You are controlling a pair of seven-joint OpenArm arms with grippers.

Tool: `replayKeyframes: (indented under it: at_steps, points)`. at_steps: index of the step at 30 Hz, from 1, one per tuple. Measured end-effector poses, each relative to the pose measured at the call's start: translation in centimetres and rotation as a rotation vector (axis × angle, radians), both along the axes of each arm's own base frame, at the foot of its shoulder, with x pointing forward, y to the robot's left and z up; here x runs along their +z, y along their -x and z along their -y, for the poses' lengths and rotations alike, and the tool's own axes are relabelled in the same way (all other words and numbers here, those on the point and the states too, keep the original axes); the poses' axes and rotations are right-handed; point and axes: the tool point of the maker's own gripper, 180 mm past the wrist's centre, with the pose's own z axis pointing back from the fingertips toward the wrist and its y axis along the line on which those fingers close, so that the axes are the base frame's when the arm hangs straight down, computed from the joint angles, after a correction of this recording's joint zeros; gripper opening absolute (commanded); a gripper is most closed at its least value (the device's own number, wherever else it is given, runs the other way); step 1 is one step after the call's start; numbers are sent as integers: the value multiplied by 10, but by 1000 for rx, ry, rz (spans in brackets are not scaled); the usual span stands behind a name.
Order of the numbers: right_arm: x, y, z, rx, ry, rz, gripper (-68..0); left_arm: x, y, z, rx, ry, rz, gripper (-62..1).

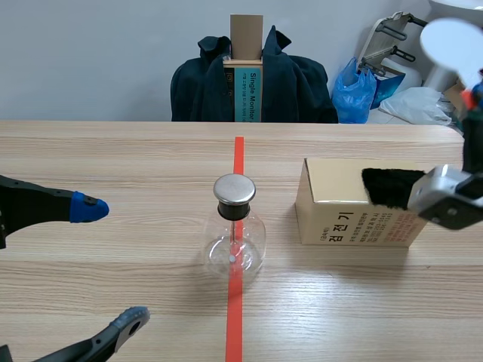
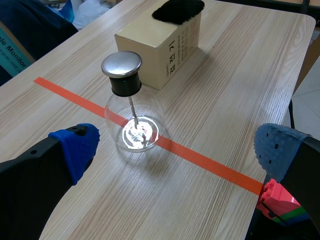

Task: Do the electroscope experiment.
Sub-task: 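Rub the plate on the fur, then bring the plate to the electroscope and point at the metal foil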

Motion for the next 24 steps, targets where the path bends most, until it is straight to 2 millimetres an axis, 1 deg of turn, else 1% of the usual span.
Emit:
replayKeyframes:
  at_steps: [3, 4, 5, 6, 7, 9, 12, 14, 16, 21, 23, 24]
  points:
    - [35, 3, -1, 11, 19, 89, -668, 0, -2, -2, 13, -4, 6, 14]
    - [46, 4, 0, 14, 2, 108, -668, -2, -3, -2, 18, -13, 3, -32]
    - [58, 6, 0, 16, -18, 135, -668, -4, -3, -4, 22, -27, -5, -126]
    - [69, 9, 0, 21, -24, 165, -668, -8, -3, -5, 24, -42, -16, -234]
    - [81, 12, -1, 24, -33, 199, -668, -12, -2, -7, 28, -55, -28, -361]
    - [100, 19, -2, 35, -47, 256, -668, -25, -4, -15, 44, -91, -61, -592]
    - [120, 24, -1, 56, -71, 290, -668, -46, -13, -26, 65, -118, -93, -590]
    - [129, 24, -1, 51, -72, 295, -669, -59, -23, -32, 77, -123, -103, -590]
    - [134, 22, 2, 48, -113, 274, -668, -70, -35, -37, 82, -115, -108, -590]
    - [137, 13, 1, 54, -158, 226, -668, -88, -72, -44, 117, -61, -82, -590]
    - [134, 7, -5, 71, -182, 199, -668, -98, -85, -43, 119, -72, -70, -590]
    - [133, 6, -10, 90, -188, 190, -668, -103, -89, -40, 112, -83, -68, -590]
